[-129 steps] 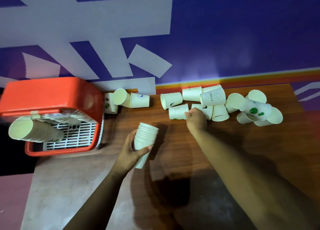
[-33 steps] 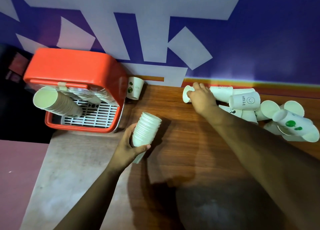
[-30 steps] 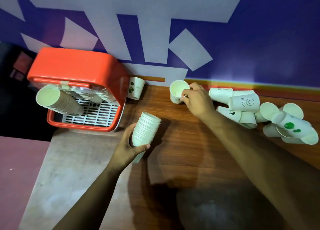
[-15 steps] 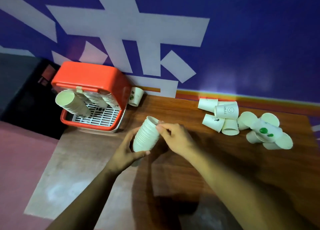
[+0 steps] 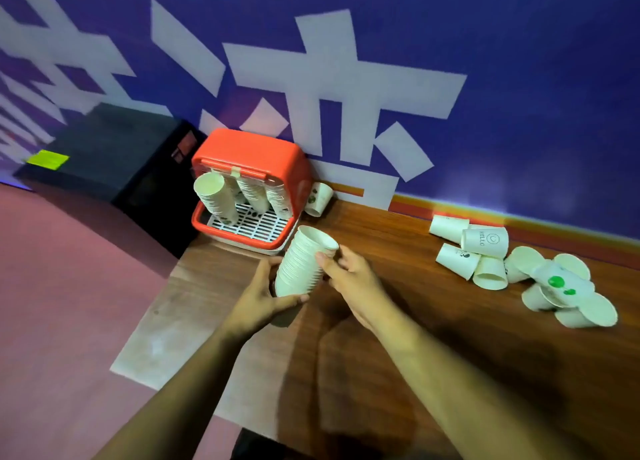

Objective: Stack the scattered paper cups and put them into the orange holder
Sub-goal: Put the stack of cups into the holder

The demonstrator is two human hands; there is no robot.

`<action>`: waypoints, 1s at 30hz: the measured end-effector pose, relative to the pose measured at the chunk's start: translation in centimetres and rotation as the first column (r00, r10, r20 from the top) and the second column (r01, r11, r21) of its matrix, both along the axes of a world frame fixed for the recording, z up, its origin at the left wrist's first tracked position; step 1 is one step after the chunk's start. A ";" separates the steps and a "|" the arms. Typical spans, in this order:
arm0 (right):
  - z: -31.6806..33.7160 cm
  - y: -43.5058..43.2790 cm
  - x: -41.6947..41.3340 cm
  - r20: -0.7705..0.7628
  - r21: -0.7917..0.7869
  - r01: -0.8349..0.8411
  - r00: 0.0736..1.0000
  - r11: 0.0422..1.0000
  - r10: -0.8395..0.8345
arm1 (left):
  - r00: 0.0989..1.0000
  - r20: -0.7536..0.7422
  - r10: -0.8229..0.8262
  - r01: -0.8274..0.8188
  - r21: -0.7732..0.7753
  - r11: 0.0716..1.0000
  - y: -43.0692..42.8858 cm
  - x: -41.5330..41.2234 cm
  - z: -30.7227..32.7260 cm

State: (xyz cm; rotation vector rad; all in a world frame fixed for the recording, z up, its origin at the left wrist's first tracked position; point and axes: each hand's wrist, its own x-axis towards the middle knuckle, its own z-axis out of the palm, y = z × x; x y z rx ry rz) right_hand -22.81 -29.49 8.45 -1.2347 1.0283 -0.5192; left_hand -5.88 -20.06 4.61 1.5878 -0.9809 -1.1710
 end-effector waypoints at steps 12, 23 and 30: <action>-0.9 1.1 14.6 -0.055 -0.031 -0.017 0.998 0.999 0.015 | 0.948 0.292 -0.128 0.158 -0.080 0.984 -1.0 16.6 -0.4; -4.7 -3.0 22.1 -0.065 -0.019 0.090 0.994 0.996 -0.092 | 0.974 0.019 -0.226 0.227 -0.146 0.963 -5.8 23.6 -2.9; -7.4 -5.8 23.1 -0.104 -0.038 0.122 0.987 0.992 -0.125 | 0.976 0.135 -0.171 0.184 -0.091 0.979 -9.4 24.6 -5.6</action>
